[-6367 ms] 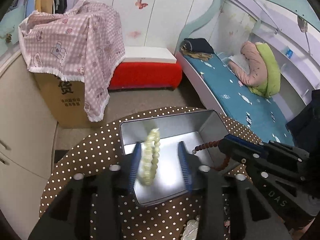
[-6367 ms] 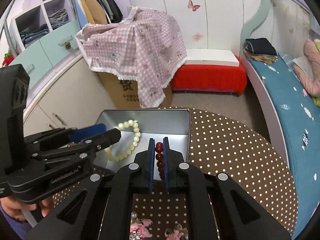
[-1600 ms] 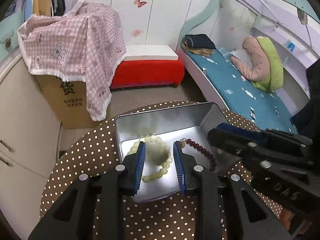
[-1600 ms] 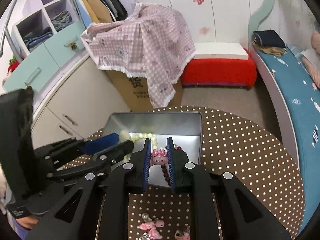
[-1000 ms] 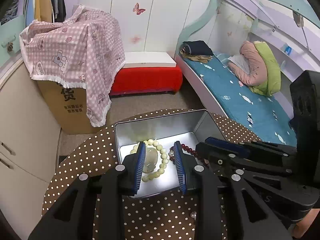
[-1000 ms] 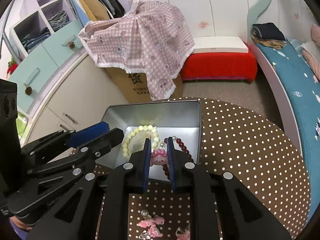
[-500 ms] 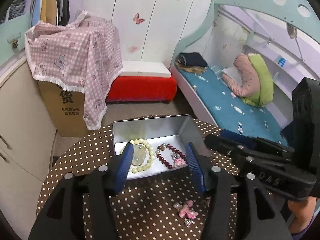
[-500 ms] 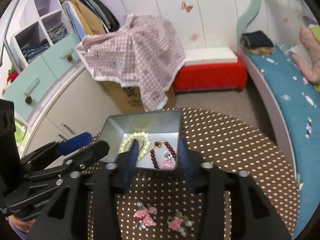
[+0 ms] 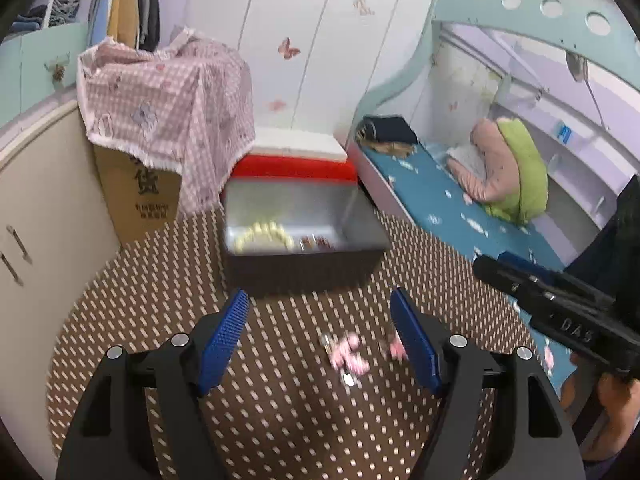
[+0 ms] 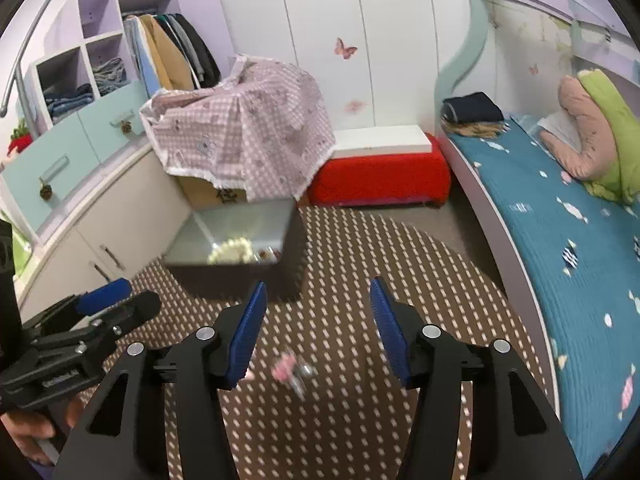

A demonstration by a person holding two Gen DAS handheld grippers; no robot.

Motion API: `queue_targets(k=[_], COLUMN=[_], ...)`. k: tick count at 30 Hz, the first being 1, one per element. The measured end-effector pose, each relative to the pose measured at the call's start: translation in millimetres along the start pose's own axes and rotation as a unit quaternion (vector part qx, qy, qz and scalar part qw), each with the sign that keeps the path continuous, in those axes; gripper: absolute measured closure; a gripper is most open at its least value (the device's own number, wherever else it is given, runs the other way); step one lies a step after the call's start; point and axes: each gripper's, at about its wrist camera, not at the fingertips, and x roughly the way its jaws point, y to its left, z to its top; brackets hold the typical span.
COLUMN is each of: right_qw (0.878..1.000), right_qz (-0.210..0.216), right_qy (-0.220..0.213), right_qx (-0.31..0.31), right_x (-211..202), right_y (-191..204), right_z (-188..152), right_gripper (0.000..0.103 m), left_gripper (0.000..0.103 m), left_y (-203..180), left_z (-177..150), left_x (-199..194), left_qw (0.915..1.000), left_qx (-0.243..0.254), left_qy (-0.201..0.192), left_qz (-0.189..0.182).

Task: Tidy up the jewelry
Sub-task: 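Withdraw both grippers from the box back over the charms, then grasp a pink bunny charm with left while right grasps another charm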

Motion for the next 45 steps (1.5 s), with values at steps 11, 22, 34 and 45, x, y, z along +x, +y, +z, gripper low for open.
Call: queue_targets(k=[11,22,34,45], right_qw=[0.999,0.999,0.999,0.998], right_qz=[0.007,0.013,0.015,0.031], right_qy=[0.033,0.041,0.038,0.051], right_qx=[0.024,0.024,0.009,-0.034], right_x=[9.3,16.4,17.5,33.8], right_y=[-23.0,-18.7,1.9,52.0], right_z=[-50.9,-61.6,-55.3,-51.7], right_gripper=[0.049,0.049,0.049,0.049], left_gripper=[0.032,0.050,0.090,0.090], left_y=[-25.3,-30.1,-16.9,21.6], left_z=[-47.2,-53.3,-50.8,-46.4], left_x=[36.5,55.0,53.3,20.9], left_qw=[0.9975,0.9949,0.9938,0.9977], left_qx=[0.041,0.057,0.069,0.030], left_qy=[0.054,0.078,0.082,0.056], left_qz=[0.018,0.028,0.029,0.023])
